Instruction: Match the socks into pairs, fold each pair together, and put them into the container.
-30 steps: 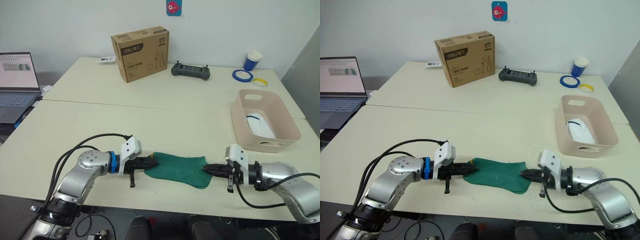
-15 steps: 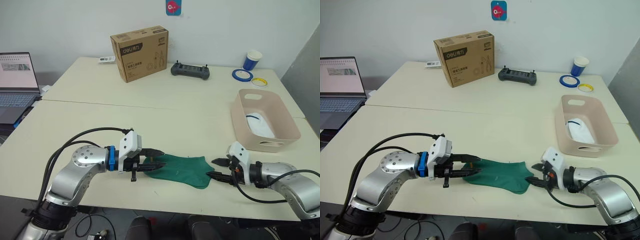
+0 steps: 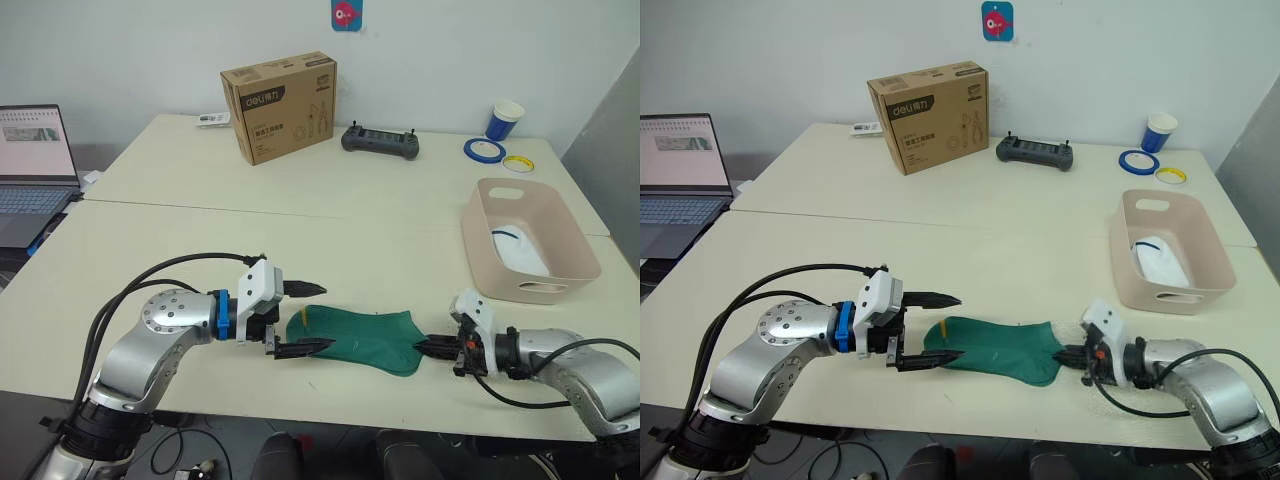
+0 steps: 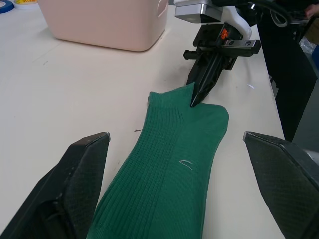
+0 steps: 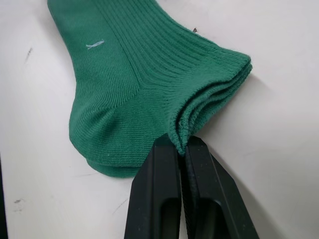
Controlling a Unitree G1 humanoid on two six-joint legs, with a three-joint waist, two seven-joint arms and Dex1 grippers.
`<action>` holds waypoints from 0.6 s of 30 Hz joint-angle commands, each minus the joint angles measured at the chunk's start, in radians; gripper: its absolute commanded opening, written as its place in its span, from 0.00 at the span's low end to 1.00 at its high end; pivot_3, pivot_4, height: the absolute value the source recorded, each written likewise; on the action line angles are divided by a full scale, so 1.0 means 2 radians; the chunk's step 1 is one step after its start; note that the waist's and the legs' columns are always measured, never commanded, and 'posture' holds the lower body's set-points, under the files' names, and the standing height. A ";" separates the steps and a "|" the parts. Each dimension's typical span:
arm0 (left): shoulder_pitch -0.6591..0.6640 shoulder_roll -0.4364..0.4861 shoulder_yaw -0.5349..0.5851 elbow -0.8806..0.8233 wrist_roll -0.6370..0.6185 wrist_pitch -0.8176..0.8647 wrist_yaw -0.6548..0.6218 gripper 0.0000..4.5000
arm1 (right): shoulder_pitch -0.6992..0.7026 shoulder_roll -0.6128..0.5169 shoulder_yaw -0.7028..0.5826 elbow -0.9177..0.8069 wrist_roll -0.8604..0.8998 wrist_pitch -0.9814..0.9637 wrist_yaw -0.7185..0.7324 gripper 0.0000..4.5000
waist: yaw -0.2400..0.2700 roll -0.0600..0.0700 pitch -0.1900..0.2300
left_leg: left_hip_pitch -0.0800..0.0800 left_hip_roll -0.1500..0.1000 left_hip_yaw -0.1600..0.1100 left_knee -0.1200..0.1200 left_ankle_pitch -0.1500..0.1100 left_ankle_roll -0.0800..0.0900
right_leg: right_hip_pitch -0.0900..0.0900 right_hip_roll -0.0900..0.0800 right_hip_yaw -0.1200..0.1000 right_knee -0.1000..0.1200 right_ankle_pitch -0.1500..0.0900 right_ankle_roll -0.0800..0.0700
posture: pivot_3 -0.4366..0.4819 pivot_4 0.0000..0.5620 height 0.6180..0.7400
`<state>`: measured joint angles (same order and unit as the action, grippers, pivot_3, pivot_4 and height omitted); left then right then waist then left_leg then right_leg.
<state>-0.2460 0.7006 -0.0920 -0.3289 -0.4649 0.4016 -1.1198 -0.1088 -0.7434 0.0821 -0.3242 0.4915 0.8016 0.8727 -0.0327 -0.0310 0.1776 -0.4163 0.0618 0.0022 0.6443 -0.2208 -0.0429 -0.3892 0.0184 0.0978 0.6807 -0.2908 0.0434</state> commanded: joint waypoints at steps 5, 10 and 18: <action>-0.040 -0.028 -0.031 0.037 0.018 -0.015 -0.001 0.87 | -0.040 -0.043 -0.028 0.070 0.008 -0.014 0.069 0.00 | 0.001 0.000 0.000 | 0.000 0.000 0.000 0.000 0.000 0.000 | 0.000 0.000 0.000 0.000 0.000 0.000 | 0.48 0.27 1.00; -0.072 -0.058 -0.066 0.099 0.050 -0.027 -0.005 0.51 | -0.064 -0.069 -0.014 0.109 0.004 -0.028 0.127 0.00 | 0.000 0.000 0.000 | 0.000 0.000 0.000 0.000 0.000 0.000 | 0.000 0.000 0.000 0.000 0.000 0.000 | 0.48 0.27 1.00; -0.100 -0.072 -0.125 0.153 0.111 -0.037 -0.020 0.01 | -0.090 -0.071 0.000 0.127 -0.004 -0.037 0.158 0.00 | -0.002 0.000 0.000 | 0.000 0.000 0.000 0.000 0.000 0.000 | 0.000 0.001 0.000 0.000 0.000 0.000 | 0.48 0.27 1.00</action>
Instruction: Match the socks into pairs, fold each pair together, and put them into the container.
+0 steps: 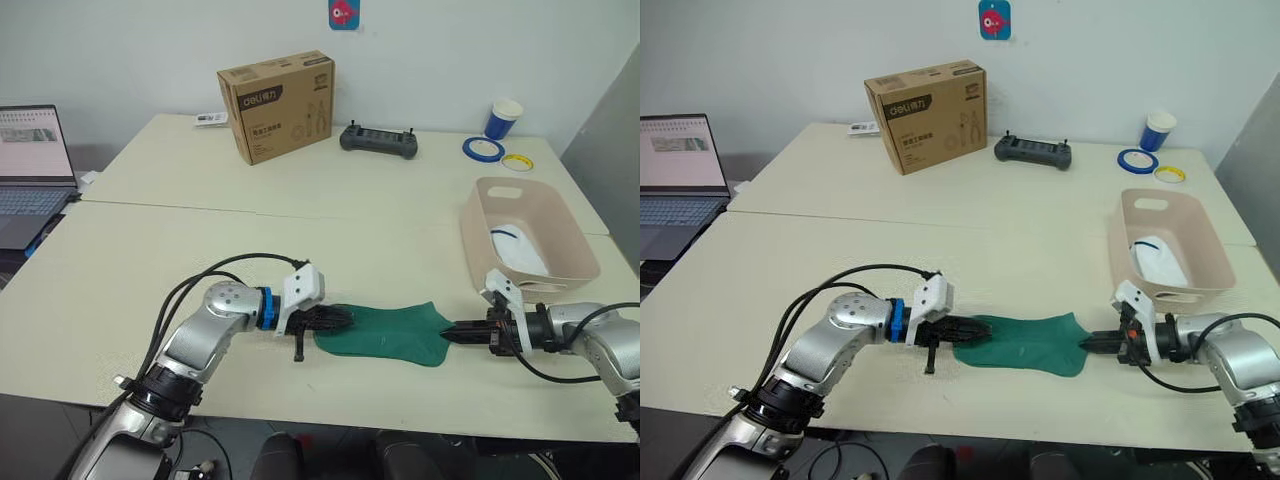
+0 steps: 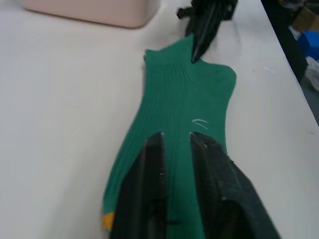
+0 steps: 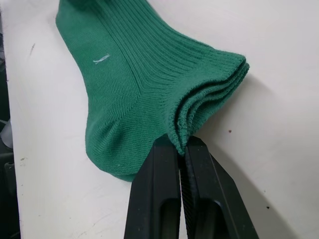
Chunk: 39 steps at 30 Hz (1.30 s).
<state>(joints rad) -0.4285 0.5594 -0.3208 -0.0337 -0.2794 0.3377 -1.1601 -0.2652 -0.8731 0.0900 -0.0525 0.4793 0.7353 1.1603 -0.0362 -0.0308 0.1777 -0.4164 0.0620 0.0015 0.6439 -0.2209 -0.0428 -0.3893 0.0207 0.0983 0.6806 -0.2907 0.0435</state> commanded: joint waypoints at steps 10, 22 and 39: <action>-0.009 -0.022 -0.046 0.060 0.069 -0.011 0.002 0.01 | -0.065 0.038 -0.034 -0.112 0.144 0.124 0.005 0.00 | -0.001 0.000 0.000 | 0.000 0.000 0.000 0.000 0.000 0.000 | 0.000 0.000 0.000 0.000 0.000 0.000 | 0.48 0.27 1.00; -0.016 -0.031 -0.027 0.065 0.065 -0.003 0.013 0.01 | -0.121 0.139 0.053 -0.048 0.100 0.103 -0.022 0.00 | 0.001 0.000 0.000 | 0.000 0.000 -0.001 0.000 0.000 0.000 | 0.000 0.000 -0.001 0.000 0.000 0.000 | 0.48 0.27 1.00; -0.008 -0.026 -0.026 0.059 0.070 0.000 0.017 0.00 | -0.123 0.183 0.001 -0.073 0.168 0.168 -0.058 0.63 | 0.001 0.000 0.000 | 0.000 0.000 -0.001 0.000 0.000 0.000 | 0.000 0.000 -0.001 0.001 0.000 0.000 | 0.48 0.27 1.00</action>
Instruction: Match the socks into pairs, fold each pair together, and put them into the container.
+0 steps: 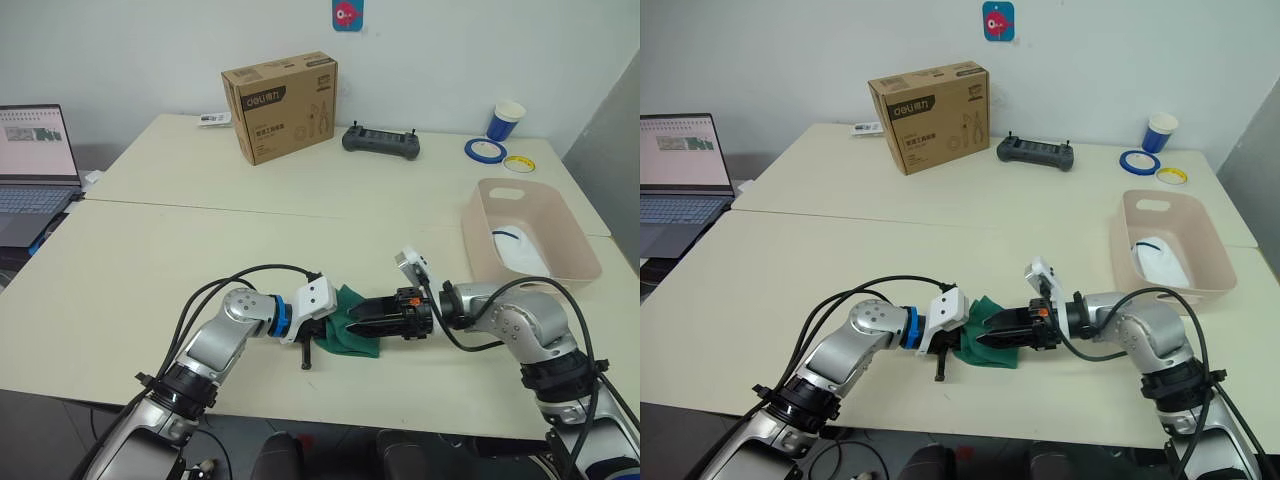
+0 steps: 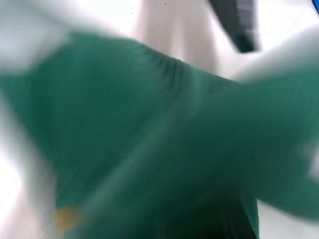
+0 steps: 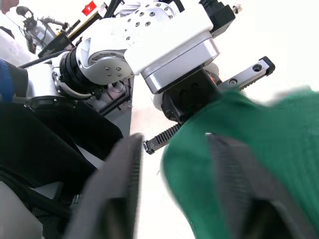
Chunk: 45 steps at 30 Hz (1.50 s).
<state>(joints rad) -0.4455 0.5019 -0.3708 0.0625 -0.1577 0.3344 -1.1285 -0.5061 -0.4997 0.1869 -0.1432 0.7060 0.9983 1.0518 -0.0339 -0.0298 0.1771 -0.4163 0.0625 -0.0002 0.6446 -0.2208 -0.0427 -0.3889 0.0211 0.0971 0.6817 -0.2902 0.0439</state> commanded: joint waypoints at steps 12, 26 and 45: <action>-0.002 0.012 0.008 0.007 0.003 0.001 -0.010 0.00 | 0.073 -0.031 0.011 -0.010 -0.130 -0.213 -0.023 0.19 | -0.004 0.000 0.000 | 0.000 0.000 0.000 0.000 0.000 0.000 | 0.000 0.000 0.000 0.000 0.000 0.000 | 0.48 0.27 1.00; 0.025 0.161 0.107 -0.134 -0.075 0.083 -0.064 0.00 | 0.073 0.014 0.072 0.058 -0.201 -0.303 -0.010 0.02 | -0.012 0.001 0.001 | 0.000 0.001 0.000 -0.001 0.000 0.000 | 0.000 0.001 0.000 0.000 -0.001 -0.001 | 0.48 0.27 1.00; 0.006 0.087 0.030 -0.045 -0.005 -0.024 -0.030 0.00 | 0.066 -0.014 -0.073 -0.082 -0.056 0.023 -0.142 0.52 | -0.007 0.001 0.001 | 0.000 0.001 0.000 -0.001 0.000 0.000 | -0.001 0.001 0.000 0.000 -0.001 -0.002 | 0.48 0.27 1.00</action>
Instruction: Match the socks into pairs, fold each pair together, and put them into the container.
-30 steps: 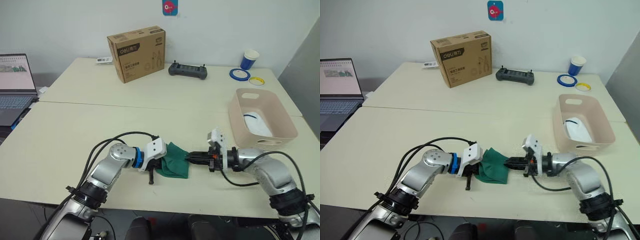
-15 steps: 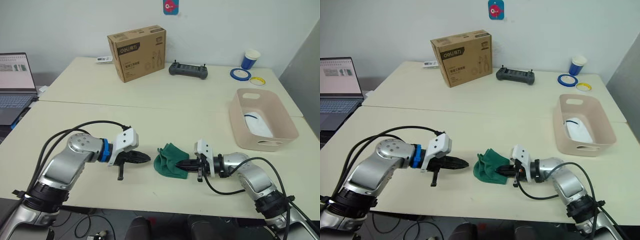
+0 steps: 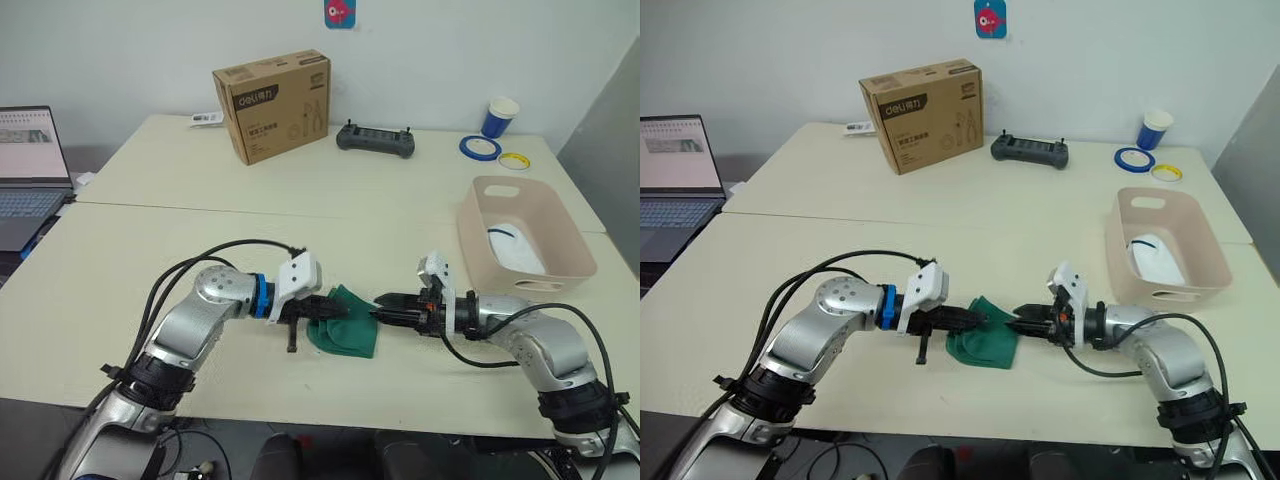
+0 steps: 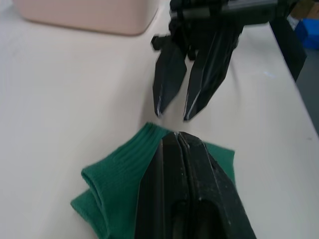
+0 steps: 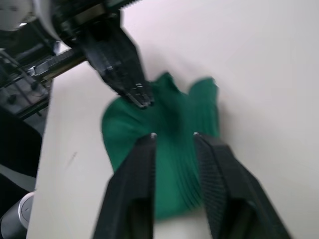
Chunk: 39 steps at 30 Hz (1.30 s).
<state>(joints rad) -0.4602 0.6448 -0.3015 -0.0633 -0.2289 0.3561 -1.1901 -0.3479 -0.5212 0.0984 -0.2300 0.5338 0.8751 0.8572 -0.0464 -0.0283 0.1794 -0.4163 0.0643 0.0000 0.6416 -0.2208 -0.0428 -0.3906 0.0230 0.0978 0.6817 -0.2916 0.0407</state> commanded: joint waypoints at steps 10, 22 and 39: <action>0.049 0.014 -0.004 0.055 0.050 -0.065 0.017 0.00 | -0.034 0.043 -0.059 -0.030 0.094 0.249 -0.113 0.67 | -0.002 0.000 0.000 | 0.000 0.000 0.000 0.000 0.000 0.000 | 0.000 -0.001 0.000 0.000 0.000 0.000 | 0.48 0.27 1.00; 0.051 0.013 0.003 0.045 0.044 -0.058 0.020 0.00 | -0.071 0.175 -0.111 0.046 0.108 0.317 -0.187 0.67 | -0.006 0.000 -0.001 | 0.000 0.000 0.000 0.000 0.000 0.000 | 0.000 -0.001 0.000 0.000 0.000 0.000 | 0.48 0.27 1.00; 0.053 0.011 0.009 0.037 0.042 -0.047 0.021 0.00 | -0.072 0.193 -0.132 0.054 0.105 0.307 -0.206 0.01 | -0.006 0.000 -0.001 | 0.000 0.000 0.000 -0.001 0.000 0.000 | 0.000 -0.001 0.000 0.000 0.000 0.000 | 0.48 0.27 1.00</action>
<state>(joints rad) -0.3674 0.6625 -0.2741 -0.0034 -0.1591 0.2509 -1.1475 -0.4848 -0.1365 -0.1391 -0.1010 0.7255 1.4958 0.4501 -0.0592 -0.0275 0.1778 -0.4162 0.0639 0.0001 0.6399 -0.2208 -0.0428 -0.3906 0.0219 0.0970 0.6812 -0.2918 0.0406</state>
